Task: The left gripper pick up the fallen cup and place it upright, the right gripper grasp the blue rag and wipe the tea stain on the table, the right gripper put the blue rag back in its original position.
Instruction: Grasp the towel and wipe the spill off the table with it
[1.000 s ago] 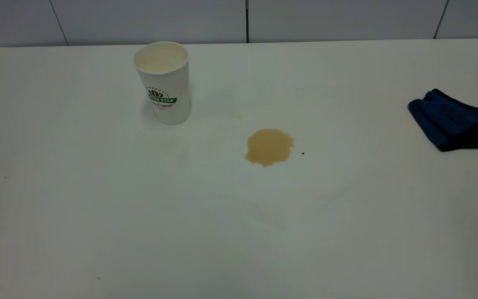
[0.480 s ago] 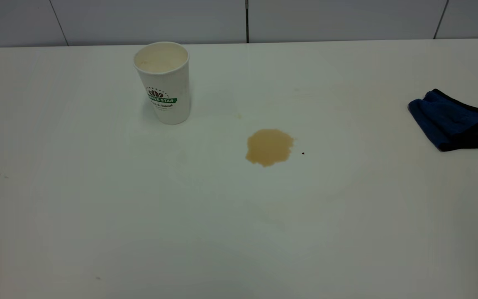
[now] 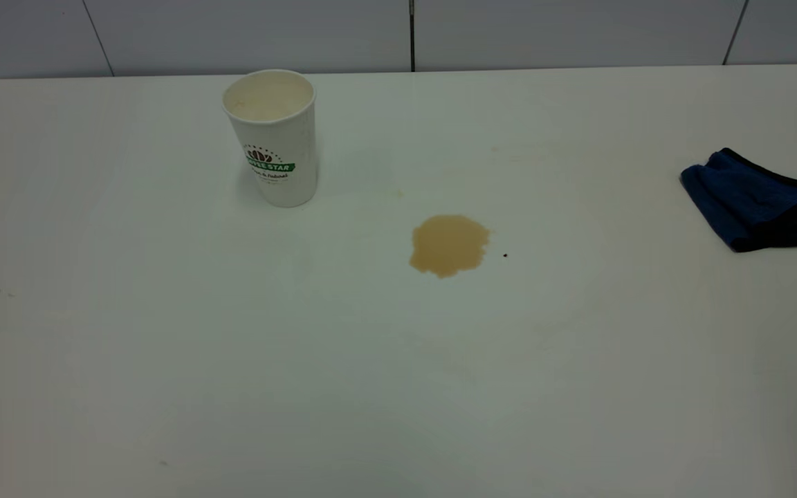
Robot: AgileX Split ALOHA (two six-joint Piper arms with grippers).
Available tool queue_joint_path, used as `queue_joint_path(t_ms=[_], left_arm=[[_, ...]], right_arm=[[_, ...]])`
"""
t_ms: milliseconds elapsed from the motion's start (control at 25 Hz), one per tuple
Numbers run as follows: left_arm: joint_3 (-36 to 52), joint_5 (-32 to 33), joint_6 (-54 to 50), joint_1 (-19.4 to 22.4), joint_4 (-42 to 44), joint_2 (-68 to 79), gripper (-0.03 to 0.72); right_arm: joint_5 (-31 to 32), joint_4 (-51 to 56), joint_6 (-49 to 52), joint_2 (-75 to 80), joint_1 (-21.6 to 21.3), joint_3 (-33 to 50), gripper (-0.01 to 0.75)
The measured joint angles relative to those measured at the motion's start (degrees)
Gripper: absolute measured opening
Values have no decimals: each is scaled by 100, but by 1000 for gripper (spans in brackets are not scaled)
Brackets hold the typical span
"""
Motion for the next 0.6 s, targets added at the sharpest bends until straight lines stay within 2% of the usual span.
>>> queue_joint_path(t_ms=[600], left_arm=[[2, -10, -70, 0, 5, 0, 253]], right_arm=[[0, 0, 0, 0, 0, 0, 561]])
